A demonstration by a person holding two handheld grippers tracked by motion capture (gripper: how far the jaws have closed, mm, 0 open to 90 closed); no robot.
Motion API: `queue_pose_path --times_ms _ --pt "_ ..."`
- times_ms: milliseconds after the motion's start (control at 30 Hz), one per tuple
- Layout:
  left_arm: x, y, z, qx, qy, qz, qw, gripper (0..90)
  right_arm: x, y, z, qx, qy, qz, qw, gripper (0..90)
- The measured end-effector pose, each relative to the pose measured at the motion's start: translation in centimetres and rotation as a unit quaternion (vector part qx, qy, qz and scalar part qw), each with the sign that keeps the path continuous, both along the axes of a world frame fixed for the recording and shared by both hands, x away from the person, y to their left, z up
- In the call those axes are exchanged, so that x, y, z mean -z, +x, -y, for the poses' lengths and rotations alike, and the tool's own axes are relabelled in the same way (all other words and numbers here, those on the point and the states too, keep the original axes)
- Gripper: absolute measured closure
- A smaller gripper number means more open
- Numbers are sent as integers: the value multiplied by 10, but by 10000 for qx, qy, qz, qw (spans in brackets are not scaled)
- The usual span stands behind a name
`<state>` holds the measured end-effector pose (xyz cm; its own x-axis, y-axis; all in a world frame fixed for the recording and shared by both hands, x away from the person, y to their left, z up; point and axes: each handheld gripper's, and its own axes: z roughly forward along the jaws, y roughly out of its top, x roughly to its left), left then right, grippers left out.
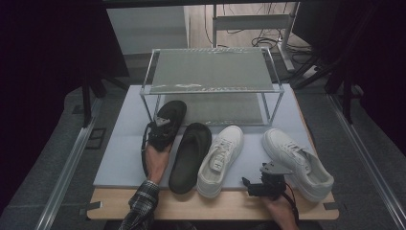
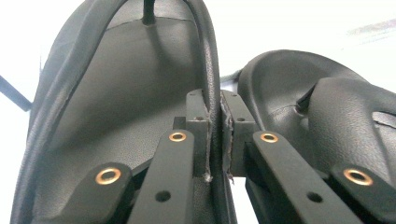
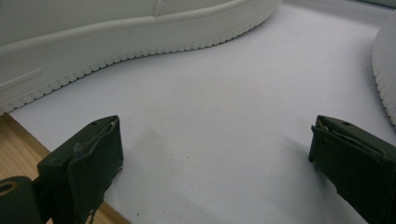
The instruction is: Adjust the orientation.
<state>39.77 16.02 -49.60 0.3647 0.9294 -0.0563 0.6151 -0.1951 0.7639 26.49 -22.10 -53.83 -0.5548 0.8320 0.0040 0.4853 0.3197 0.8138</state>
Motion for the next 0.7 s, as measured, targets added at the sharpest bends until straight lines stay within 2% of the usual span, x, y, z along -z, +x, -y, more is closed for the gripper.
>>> queue_pose_path --times_ms 200,433,533,700 --pt "-4 -1 -6 12 -189 -21 9998 783 0 0 0 1 2 -3 10000 29" --pt "-14 -16 -18 105 -488 100 9987 753 0 0 0 1 5 -7 10000 29" --pt "-17 -23 -24 170 -438 122 9988 769 0 0 0 -1 1 -4 10000 29" --pt "-20 -35 -35 370 -275 137 9988 851 0 0 0 0 0 -4 10000 29"
